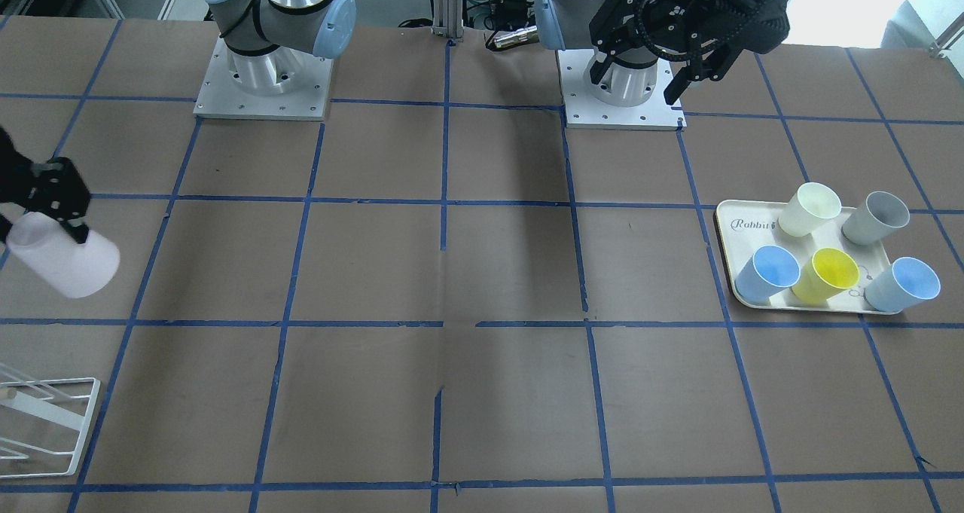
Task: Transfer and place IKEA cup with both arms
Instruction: 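Lift the pink cup off the rack with the right gripper, then carry the pink cup toward the left gripper while the left arm reaches in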
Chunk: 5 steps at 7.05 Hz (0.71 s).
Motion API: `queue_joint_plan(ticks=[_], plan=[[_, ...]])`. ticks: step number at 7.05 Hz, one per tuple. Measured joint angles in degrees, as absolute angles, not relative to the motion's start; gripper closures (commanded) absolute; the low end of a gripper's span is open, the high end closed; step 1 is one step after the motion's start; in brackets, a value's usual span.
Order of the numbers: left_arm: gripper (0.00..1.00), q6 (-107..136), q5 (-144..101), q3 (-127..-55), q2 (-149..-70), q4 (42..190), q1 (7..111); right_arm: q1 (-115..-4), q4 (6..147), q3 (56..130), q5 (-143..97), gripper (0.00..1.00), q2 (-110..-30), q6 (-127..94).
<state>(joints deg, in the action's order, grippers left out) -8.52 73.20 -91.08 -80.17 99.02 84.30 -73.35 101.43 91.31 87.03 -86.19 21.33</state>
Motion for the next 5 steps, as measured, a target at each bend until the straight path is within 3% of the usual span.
queue_joint_plan(ticks=[2, 5], plan=[[0.0, -13.2, 59.4, -93.5, -80.2, 103.6, 77.5, -83.7, 96.8, 91.3, 86.6, 0.99, -87.8, 5.4], [0.0, -26.5, 44.2, -102.9, -80.2, 104.8, 73.2, -94.8, 96.5, 91.2, 72.0, 0.99, -88.2, -13.3]])
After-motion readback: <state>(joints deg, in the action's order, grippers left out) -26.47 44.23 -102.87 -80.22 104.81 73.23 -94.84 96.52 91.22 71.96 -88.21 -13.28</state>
